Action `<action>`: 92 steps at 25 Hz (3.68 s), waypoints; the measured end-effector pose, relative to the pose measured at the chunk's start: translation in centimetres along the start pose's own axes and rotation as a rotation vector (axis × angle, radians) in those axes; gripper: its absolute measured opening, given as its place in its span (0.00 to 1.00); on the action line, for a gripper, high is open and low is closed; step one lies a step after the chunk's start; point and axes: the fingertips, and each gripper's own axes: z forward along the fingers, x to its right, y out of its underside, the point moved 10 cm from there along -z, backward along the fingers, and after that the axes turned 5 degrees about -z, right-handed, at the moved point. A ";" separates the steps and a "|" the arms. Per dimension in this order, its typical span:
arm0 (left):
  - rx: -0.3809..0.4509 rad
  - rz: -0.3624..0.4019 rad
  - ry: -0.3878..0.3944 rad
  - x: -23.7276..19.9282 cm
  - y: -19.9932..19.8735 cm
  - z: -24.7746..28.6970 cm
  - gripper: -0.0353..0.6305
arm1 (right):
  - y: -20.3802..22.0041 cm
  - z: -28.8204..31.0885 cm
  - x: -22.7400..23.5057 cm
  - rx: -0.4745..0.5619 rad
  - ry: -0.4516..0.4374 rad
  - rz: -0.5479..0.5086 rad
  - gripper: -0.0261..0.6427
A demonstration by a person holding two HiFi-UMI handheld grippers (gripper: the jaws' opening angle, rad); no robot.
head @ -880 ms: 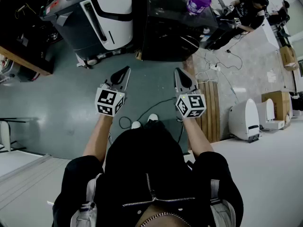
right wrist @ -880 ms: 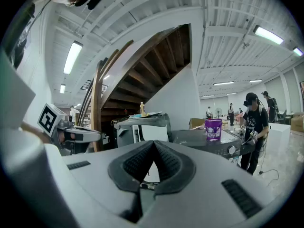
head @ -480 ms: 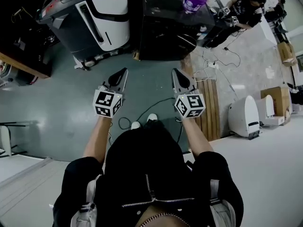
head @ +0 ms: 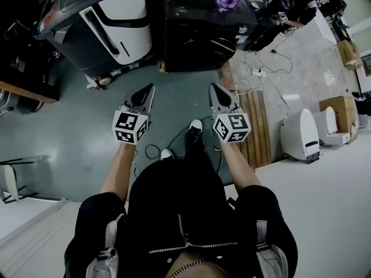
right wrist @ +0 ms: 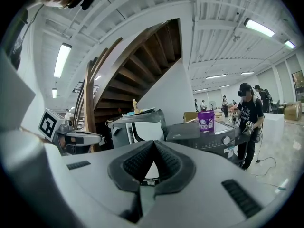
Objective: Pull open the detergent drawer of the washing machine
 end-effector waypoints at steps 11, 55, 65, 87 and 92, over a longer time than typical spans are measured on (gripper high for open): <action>-0.037 -0.006 -0.040 -0.9 -1.4 9.5 0.09 | -1.3 6.7 8.7 0.015 -0.032 0.031 0.05; -0.039 -0.161 -0.242 -3.0 -3.6 30.0 0.08 | -3.3 21.6 25.0 -0.053 -0.250 -0.004 0.05; -0.103 -0.188 -0.216 -6.6 -1.2 33.2 0.09 | -2.2 25.8 23.9 -0.124 -0.270 0.004 0.05; 0.005 -0.644 -0.100 -12.8 7.9 39.5 0.26 | 1.2 30.7 23.4 -0.244 -0.262 0.024 0.05; 0.082 -0.812 -0.021 -13.9 9.8 41.5 0.44 | 1.7 30.7 23.8 -0.267 -0.243 0.027 0.05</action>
